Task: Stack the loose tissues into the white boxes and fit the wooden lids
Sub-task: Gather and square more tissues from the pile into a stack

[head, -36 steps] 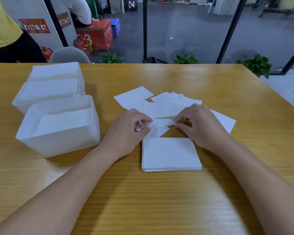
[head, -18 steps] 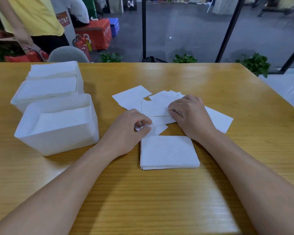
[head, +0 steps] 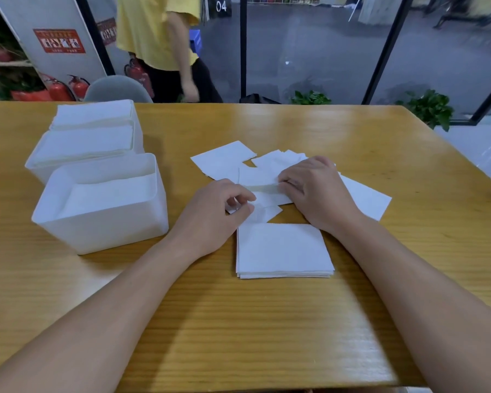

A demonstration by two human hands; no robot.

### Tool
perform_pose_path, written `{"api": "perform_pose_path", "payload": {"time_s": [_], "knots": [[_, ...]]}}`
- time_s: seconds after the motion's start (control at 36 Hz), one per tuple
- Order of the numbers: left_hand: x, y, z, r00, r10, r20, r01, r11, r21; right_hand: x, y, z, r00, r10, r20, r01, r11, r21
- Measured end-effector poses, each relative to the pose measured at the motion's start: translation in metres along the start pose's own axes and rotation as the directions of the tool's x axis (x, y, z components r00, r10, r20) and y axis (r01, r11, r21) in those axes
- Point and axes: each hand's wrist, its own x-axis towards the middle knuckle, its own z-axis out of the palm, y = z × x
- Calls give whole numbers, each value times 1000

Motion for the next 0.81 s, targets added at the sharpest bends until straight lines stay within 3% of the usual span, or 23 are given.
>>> {"api": "perform_pose_path", "payload": {"time_s": [0.14,0.25,0.39,0.56,0.61,0.69,0.81], "knots": [[2,1,-5,985,62,-159,-60,998,18,-7,-9,-15,991,-127,37,127,992,8],[3,1,-7,983,103,-153,-95,994,56,-21,-19,-22,990,-138,-6,138,988,64],[0,5,-7,973,156,-173,-162,986,-25,-39,-25,-32,997,69,30,-75,953,294],[-6,15,-12,977,113,-182,-157,956,-247,-47,-22,-40,971,239,-9,-182,764,619],[-5,17,-15,986,89,-139,-130,938,-320,-45,-18,-44,958,280,61,-245,690,681],[-3,16,-23,999,45,-1,-42,937,-348,-45,-8,-49,908,319,273,-418,630,655],[-1,10,-28,987,-20,158,71,944,-321,-48,-4,-57,826,255,503,-543,596,591]]}}
